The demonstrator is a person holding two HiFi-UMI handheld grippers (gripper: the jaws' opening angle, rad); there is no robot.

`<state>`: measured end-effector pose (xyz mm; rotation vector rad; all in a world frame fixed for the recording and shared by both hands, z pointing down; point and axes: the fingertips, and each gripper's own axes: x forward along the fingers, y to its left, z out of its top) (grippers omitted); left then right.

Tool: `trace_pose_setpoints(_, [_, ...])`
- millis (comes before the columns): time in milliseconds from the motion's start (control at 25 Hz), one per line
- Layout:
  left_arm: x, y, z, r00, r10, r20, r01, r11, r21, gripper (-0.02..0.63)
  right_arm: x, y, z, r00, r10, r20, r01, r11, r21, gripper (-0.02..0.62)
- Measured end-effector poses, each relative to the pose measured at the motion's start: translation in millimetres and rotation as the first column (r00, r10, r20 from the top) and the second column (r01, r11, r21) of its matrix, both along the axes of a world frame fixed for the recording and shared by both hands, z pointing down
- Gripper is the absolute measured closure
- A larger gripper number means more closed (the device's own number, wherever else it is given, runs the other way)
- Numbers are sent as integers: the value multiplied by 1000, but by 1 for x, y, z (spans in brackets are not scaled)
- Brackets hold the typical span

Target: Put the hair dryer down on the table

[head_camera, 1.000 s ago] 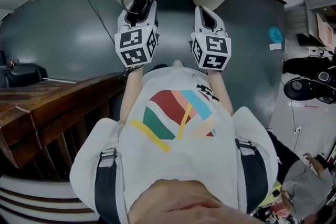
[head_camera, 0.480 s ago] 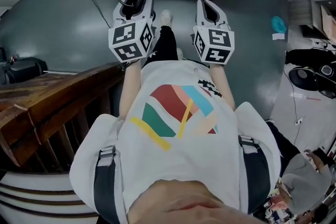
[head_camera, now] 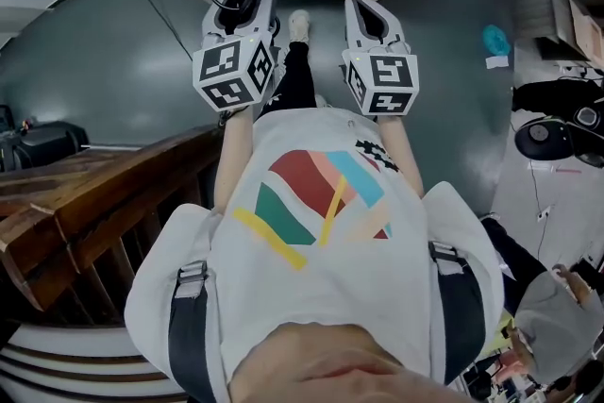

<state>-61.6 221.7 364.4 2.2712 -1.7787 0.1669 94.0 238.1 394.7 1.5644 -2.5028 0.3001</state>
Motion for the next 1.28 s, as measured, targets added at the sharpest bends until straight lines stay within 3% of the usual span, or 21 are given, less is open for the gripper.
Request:
trace_pose_setpoints(320, [7,-17,-11,1000,8,19,-9,1000,22,385,0,-10,-6,1000,-27,2,27,999,30,586])
trace_pose_setpoints(760, [4,-46,-12,1000,-3,18,3,1000,22,385,9,-50,-12,1000,11,9,-12,999,48,586])
trace_pose_setpoints(1040, [-12,-80,-29,999,-23,46,21,999,49,385,-32,-103,-29,998,-65,9,64,994,89,586])
trace_pose_setpoints(1280, [-45,-132,-33,999,-37,31,36,998,46,385,-50,-147,-18,999,-39,18,38,999,33,586])
